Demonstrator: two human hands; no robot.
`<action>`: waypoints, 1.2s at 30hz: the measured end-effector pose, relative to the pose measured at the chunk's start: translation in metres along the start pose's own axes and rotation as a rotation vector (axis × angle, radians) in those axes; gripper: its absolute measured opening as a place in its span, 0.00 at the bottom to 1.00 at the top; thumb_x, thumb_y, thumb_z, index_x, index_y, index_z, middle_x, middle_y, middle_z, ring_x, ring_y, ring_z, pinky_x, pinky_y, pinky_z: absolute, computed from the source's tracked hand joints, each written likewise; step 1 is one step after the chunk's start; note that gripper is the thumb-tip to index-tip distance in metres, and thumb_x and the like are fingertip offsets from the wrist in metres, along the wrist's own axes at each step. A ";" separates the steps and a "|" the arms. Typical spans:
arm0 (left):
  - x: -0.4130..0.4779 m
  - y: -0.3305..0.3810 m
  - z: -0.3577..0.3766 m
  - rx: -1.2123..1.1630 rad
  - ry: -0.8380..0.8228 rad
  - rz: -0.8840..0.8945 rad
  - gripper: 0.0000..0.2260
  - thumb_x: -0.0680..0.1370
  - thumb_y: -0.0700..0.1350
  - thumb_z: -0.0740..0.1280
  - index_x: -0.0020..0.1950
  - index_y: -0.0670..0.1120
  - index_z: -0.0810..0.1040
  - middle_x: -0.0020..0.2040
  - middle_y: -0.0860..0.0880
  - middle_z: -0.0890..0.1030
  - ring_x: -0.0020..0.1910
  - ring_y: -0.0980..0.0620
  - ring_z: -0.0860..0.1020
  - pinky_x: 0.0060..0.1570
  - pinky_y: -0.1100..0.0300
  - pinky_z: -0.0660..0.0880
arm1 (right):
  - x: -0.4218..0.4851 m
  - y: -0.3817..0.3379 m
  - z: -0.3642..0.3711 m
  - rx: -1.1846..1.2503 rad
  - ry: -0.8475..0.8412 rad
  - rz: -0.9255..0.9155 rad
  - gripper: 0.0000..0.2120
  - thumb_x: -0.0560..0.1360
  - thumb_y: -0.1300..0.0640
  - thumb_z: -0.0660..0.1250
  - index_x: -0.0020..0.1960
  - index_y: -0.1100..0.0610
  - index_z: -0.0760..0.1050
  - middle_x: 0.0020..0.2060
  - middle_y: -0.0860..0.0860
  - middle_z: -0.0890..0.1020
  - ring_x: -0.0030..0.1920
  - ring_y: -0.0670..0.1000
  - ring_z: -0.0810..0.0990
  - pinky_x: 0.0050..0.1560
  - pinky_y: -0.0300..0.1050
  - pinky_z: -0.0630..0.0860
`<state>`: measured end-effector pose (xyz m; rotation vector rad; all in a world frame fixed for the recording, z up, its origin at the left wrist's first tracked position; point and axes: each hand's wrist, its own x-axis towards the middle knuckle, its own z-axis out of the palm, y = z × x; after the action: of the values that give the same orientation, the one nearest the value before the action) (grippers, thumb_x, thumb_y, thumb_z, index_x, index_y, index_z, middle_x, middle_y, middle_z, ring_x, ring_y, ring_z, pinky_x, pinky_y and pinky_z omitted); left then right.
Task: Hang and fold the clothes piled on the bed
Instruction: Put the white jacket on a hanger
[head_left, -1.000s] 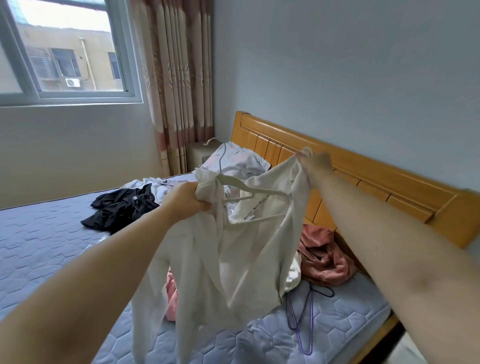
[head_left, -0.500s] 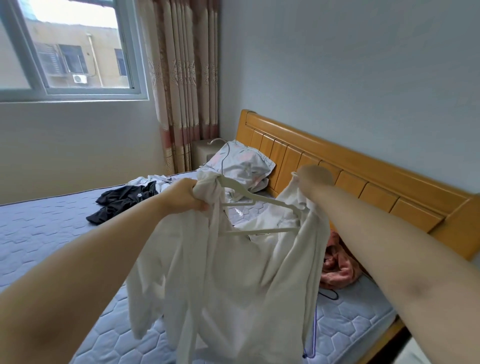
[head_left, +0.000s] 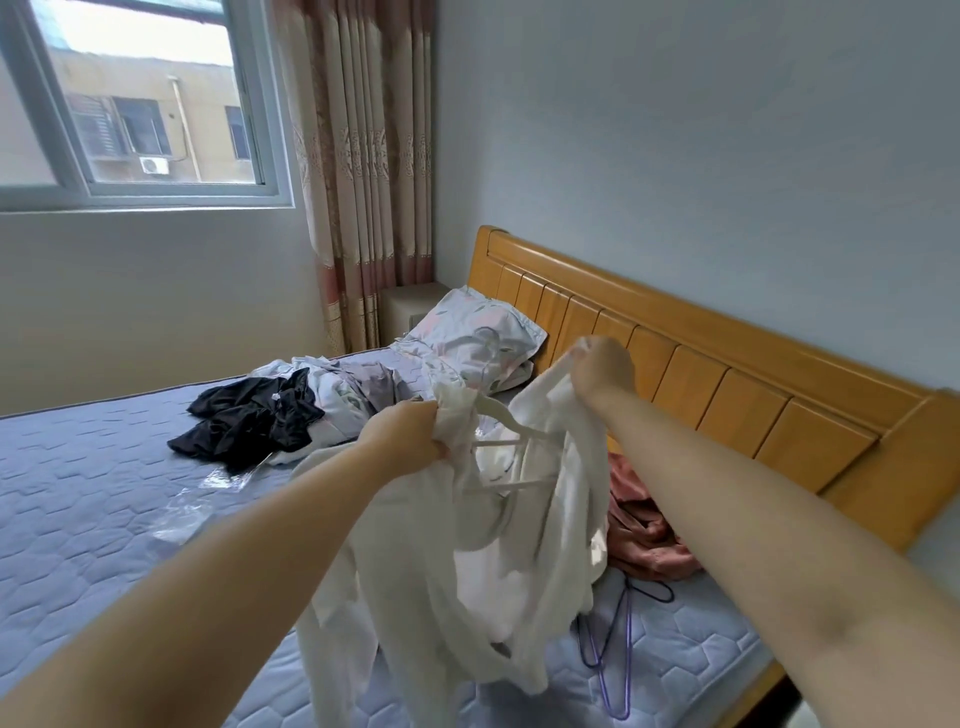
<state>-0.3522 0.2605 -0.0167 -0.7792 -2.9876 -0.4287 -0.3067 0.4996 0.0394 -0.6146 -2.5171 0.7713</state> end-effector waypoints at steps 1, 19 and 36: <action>0.001 -0.003 0.001 -0.025 -0.004 -0.002 0.15 0.72 0.55 0.67 0.51 0.47 0.75 0.51 0.48 0.79 0.52 0.44 0.78 0.48 0.53 0.75 | 0.002 0.006 -0.002 -0.015 0.001 0.055 0.12 0.81 0.57 0.58 0.51 0.63 0.76 0.46 0.56 0.78 0.49 0.59 0.78 0.42 0.44 0.71; -0.002 0.011 0.007 -0.006 0.026 0.002 0.15 0.72 0.53 0.69 0.53 0.47 0.75 0.53 0.46 0.80 0.53 0.43 0.78 0.50 0.53 0.76 | -0.008 -0.056 -0.021 0.494 0.095 -0.119 0.12 0.77 0.58 0.61 0.35 0.60 0.69 0.29 0.53 0.69 0.30 0.49 0.68 0.30 0.40 0.63; -0.006 0.005 -0.025 -0.255 0.158 -0.083 0.16 0.66 0.56 0.70 0.48 0.49 0.78 0.45 0.49 0.81 0.49 0.46 0.78 0.48 0.51 0.76 | -0.031 -0.015 -0.003 0.847 -0.222 0.309 0.09 0.78 0.60 0.63 0.54 0.64 0.75 0.42 0.60 0.78 0.45 0.59 0.79 0.53 0.57 0.78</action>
<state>-0.3455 0.2552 0.0083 -0.6028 -2.8585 -0.8462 -0.2843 0.4737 0.0427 -0.6191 -1.9841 1.9475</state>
